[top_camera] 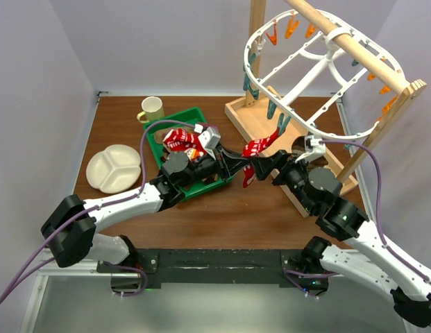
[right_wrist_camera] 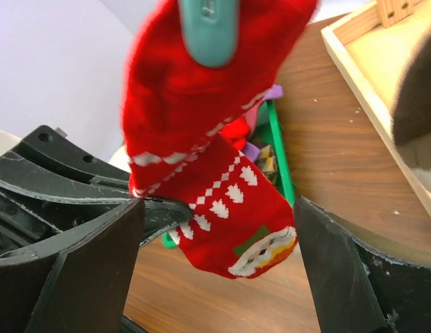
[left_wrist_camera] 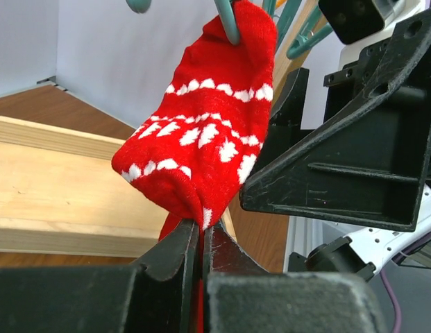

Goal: Remove the socks clipped to the hanger
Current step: Remove the sock from the hanger.

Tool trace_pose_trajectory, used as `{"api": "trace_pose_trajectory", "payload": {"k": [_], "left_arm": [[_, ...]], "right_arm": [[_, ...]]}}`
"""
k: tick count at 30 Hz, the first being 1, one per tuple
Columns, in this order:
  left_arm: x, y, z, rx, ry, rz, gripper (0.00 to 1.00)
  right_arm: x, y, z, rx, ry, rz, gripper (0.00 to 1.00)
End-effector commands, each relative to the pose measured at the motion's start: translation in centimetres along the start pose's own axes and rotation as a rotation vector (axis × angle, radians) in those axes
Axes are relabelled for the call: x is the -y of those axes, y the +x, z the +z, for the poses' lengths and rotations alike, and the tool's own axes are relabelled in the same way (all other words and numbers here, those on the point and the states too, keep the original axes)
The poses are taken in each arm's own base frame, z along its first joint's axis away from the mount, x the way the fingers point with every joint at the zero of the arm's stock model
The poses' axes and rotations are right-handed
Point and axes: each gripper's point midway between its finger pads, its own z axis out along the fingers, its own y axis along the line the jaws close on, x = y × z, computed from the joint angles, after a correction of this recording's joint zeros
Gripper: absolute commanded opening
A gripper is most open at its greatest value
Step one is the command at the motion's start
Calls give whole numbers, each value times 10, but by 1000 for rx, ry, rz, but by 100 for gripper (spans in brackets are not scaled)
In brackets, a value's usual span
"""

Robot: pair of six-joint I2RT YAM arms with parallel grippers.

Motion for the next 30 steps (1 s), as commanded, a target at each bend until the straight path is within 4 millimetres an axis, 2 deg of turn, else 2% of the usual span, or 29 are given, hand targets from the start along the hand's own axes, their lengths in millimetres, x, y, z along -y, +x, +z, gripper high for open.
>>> {"api": "trace_pose_trajectory", "payload": {"k": [1, 2, 3, 5, 9, 11, 12, 21, 27, 30], "left_arm": [[7, -3, 1, 0, 36, 8, 0], [8, -3, 1, -5, 40, 6, 0], [11, -3, 2, -9, 49, -2, 0], [11, -3, 3, -12, 53, -12, 0], [13, -2, 5, -34, 55, -71, 0], [11, -2, 6, -50, 47, -99, 0], [12, -1, 7, -54, 48, -124, 0], [17, -4, 12, -80, 88, -185, 0], [22, 1, 12, -110, 117, -220, 0], [24, 3, 11, -122, 126, -226, 0]], "right_arm": [[-9, -14, -1, 120, -80, 94, 91], [-12, -20, -6, 151, -111, 104, 91], [-7, -10, -6, 138, -112, 76, 91], [-12, -17, -13, 168, -158, 72, 91], [-5, -1, -16, 145, -180, -13, 92], [-9, 5, -16, 136, -220, -35, 92], [-7, 13, -14, 119, -222, -53, 91], [2, 41, -4, 68, -231, -127, 90], [4, 47, 7, 66, -221, -159, 91], [7, 51, 13, 66, -206, -157, 88]]}}
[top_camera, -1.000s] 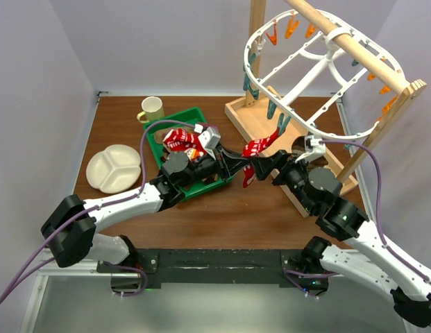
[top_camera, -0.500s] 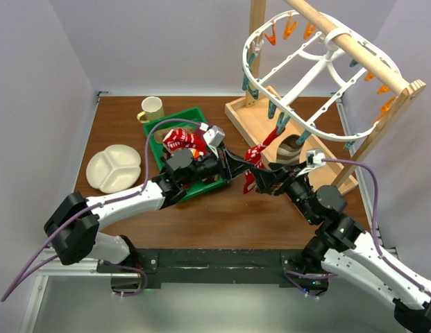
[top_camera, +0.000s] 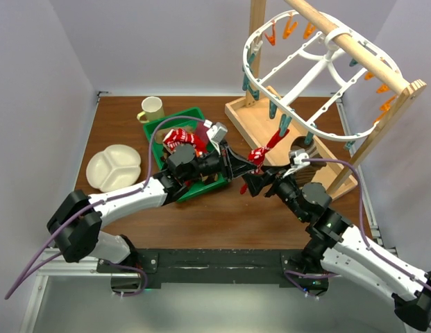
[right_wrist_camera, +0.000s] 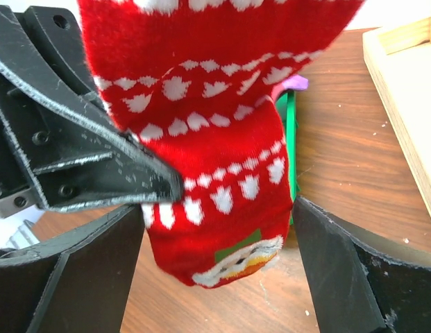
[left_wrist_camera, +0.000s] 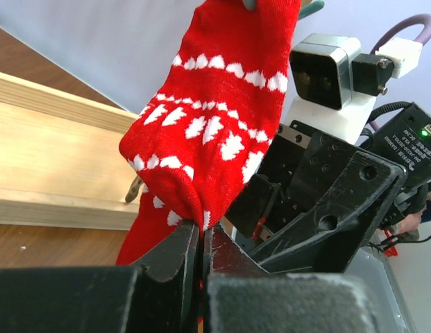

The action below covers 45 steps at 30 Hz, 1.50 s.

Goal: Remove the socks clipped to the hanger
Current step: Remove the sock from the hanger.

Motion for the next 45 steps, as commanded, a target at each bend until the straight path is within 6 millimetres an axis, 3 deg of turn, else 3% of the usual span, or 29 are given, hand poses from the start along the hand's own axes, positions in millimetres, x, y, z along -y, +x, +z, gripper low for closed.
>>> {"api": "trace_pose_trajectory", "payload": {"k": [1, 3, 4, 6, 7, 10, 13, 18, 26, 36, 41, 45], "left_arm": [[15, -12, 4, 4, 59, -12, 0], [14, -10, 3, -4, 57, -15, 0], [14, -9, 3, -6, 58, -16, 0], [14, -10, 3, -5, 58, -17, 0], [15, -10, 3, -1, 61, -15, 0], [15, -14, 4, 16, 63, -8, 9], [15, -22, 8, 38, 57, 5, 23], [22, -40, 13, 74, 65, 46, 39], [32, -82, 16, 153, 24, 132, 51], [32, -127, 28, 201, -61, 252, 58], [30, -133, 37, 183, -83, 294, 60], [27, -140, 32, 198, -131, 313, 61]], "right_arm": [[-2, -12, 9, 70, -8, -6, 84], [0, -9, 10, 71, 0, 6, 76], [0, -10, 11, 74, 2, 11, 62], [1, -6, 13, 64, 9, 22, 44], [0, -3, 14, 53, 6, 24, 29], [3, 4, 17, 20, 23, 30, 8], [4, 10, 19, -3, 27, 33, 1], [9, 20, 19, -32, 49, 29, 0], [9, 28, 22, -62, 47, 17, 0], [11, 41, 28, -100, 53, 12, 0], [14, 44, 30, -111, 62, 4, 0], [15, 45, 29, -112, 69, 1, 0]]}}
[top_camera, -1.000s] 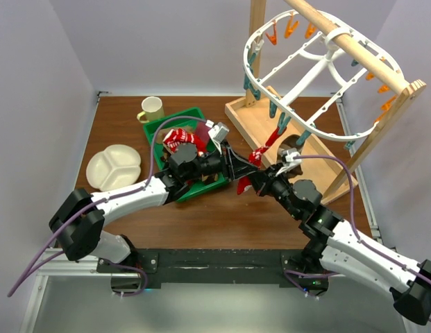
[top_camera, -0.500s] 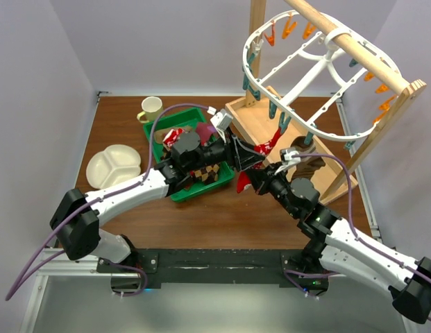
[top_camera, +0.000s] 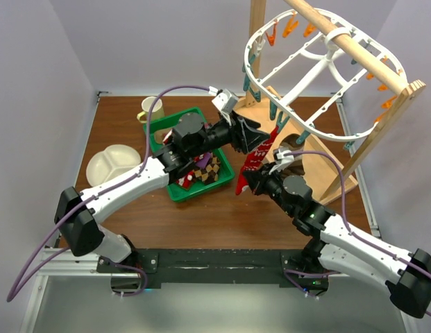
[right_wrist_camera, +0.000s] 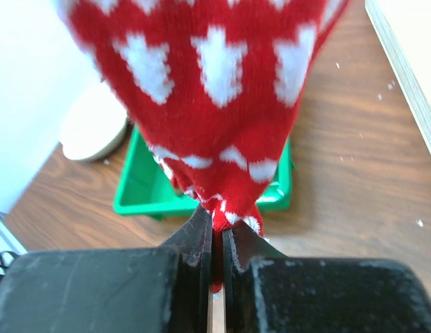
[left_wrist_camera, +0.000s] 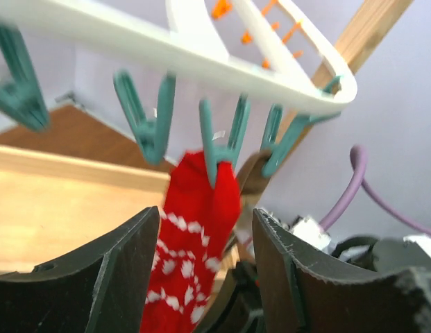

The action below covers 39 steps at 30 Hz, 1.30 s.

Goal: Remove the socks clipped to the hanger
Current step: Remove the sock from the hanger.

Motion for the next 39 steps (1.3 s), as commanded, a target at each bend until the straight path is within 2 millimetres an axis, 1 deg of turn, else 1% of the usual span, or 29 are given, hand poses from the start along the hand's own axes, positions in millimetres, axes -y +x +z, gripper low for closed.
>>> {"api": "trace_pose_trajectory", "payload": {"k": [1, 4, 6, 8, 10, 11, 13, 15, 16, 18, 22, 31, 39], "left_arm": [[10, -53, -5, 139, -21, 102, 61], [12, -54, -9, 144, -10, 111, 63], [15, -53, -5, 132, 6, 116, 64], [16, -53, 0, 121, 10, 121, 64], [19, -48, 7, 104, 18, 139, 65], [21, -52, 9, 106, 15, 145, 65], [22, -47, 16, 92, 15, 160, 65], [24, -49, 21, 87, 13, 168, 66], [20, -44, 26, 73, 1, 164, 66], [16, -47, 29, 80, -22, 167, 66], [5, -45, 36, 78, -67, 172, 65], [-2, -41, 50, 62, -81, 162, 62], [1, -42, 61, 78, -54, 148, 61]], "right_arm": [[3, 2, -2, -15, 17, -10, 0], [4, 3, -2, -16, 21, -13, 0], [3, 3, -2, -18, 17, -17, 0], [3, 2, -1, -19, 18, -15, 0], [3, 1, -1, -16, 17, -16, 0], [3, 1, -2, -17, 18, -15, 0], [3, 0, -2, -15, 20, -18, 0], [3, -1, -2, -12, 22, -16, 0], [2, -1, -3, -11, 18, -15, 0], [1, -3, -4, -7, 15, -14, 0], [2, -5, -5, -3, 16, -15, 0], [2, -7, -7, 2, 17, -15, 0], [2, -9, -8, 7, 19, -19, 0]]}}
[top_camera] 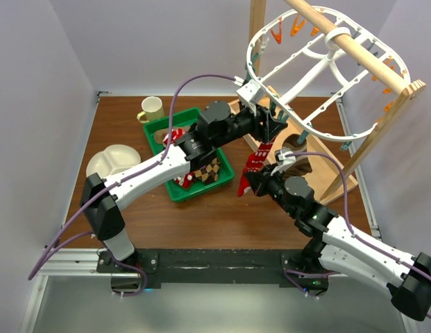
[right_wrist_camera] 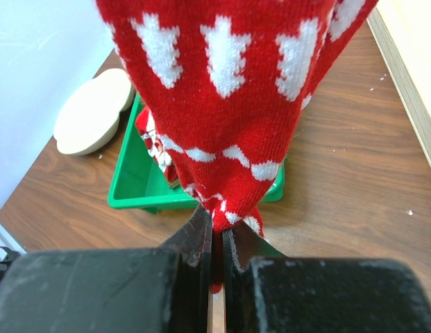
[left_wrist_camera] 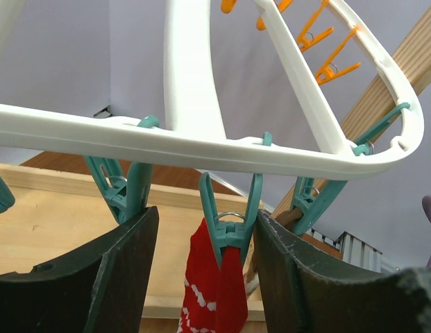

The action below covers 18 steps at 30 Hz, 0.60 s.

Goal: Remove the socks clipped to the hanger
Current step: Remove the sock from the hanger.

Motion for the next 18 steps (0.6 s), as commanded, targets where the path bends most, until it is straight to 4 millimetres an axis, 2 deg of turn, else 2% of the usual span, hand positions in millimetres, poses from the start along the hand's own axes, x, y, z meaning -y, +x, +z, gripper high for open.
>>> {"api": "trace_pose_trajectory", "payload": {"k": [1, 13, 18], "left_arm": [[9, -31, 6, 83, 34, 13, 60], [14, -36, 18, 120, 69, -19, 49], [15, -39, 16, 133, 71, -25, 37]], "right_arm": [[-3, -14, -3, 32, 0, -8, 0], [-1, -13, -5, 31, 8, -12, 0], [0, -11, -5, 28, 9, -11, 0]]}}
